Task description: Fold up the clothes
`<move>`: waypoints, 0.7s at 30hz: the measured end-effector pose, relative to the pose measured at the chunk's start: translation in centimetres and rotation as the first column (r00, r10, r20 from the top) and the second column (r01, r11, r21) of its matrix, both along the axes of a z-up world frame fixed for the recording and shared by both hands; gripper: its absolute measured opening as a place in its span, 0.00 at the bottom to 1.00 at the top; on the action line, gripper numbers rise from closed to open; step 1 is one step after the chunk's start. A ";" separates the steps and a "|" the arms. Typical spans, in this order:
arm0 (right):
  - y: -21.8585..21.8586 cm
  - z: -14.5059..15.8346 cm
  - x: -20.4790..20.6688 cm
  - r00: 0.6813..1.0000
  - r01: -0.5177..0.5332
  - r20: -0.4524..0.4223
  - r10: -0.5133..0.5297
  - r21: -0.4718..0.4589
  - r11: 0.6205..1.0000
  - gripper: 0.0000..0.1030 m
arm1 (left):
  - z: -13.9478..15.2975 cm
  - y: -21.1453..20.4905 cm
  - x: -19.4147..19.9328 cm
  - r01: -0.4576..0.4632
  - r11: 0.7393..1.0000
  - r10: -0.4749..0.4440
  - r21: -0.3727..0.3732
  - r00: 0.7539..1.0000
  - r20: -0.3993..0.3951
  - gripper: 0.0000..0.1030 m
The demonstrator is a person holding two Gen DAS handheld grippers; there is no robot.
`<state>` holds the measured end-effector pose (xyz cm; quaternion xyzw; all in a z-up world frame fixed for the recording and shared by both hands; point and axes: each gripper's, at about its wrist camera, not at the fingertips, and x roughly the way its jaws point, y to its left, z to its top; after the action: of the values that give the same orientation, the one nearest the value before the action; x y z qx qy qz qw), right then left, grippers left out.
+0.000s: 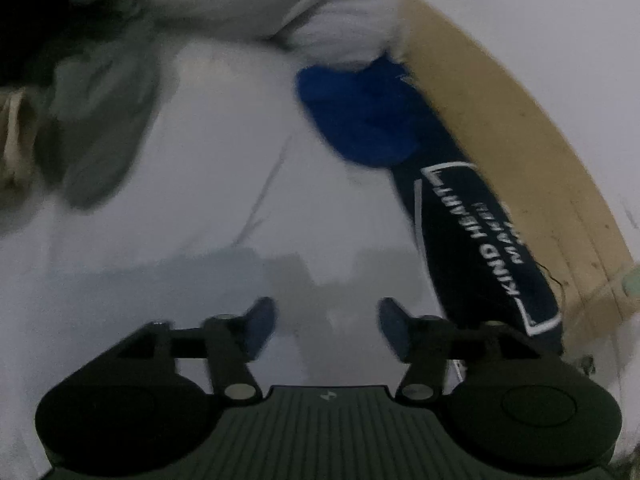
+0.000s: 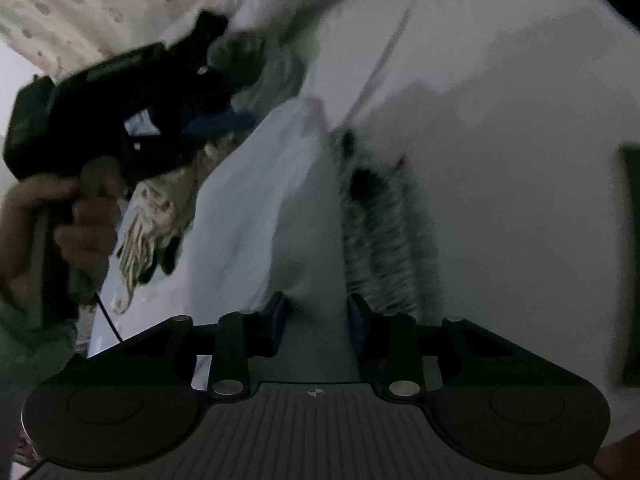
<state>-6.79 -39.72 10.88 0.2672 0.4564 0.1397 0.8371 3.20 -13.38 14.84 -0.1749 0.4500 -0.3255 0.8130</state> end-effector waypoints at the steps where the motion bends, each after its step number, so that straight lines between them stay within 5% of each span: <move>1: -0.1 0.8 -0.5 0.999 0.012 0.030 -0.011 -0.059 0.998 0.56 | 0.7 0.6 -0.7 0.006 1.000 -0.006 0.003 0.999 0.041 0.80; 4: 0.6 2.8 -2.0 0.993 0.033 0.121 -0.008 -0.207 0.978 0.56 | 2.5 2.7 -2.9 0.019 1.000 -0.021 0.012 0.987 0.158 0.85; 10: 8.6 4.4 -3.3 0.949 -0.097 0.258 0.183 -0.312 0.945 0.54 | 3.0 7.1 -7.2 -0.046 0.996 0.021 0.071 0.947 0.320 0.96; 15: 11.7 0.6 -4.2 0.963 -0.171 0.140 0.232 -0.352 0.920 0.03 | 1.0 9.2 -11.1 -0.103 0.987 0.048 0.125 0.923 0.382 1.00; 21: 11.1 -2.3 -5.9 0.969 -0.223 0.007 0.246 -0.396 0.891 0.00 | -1.9 11.7 -14.3 -0.137 0.982 0.073 0.133 0.913 0.402 1.00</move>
<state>-12.66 -28.61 8.58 0.0330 0.4800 0.1530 0.8632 -11.09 -1.70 12.94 -0.0643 0.2909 -0.2729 0.9147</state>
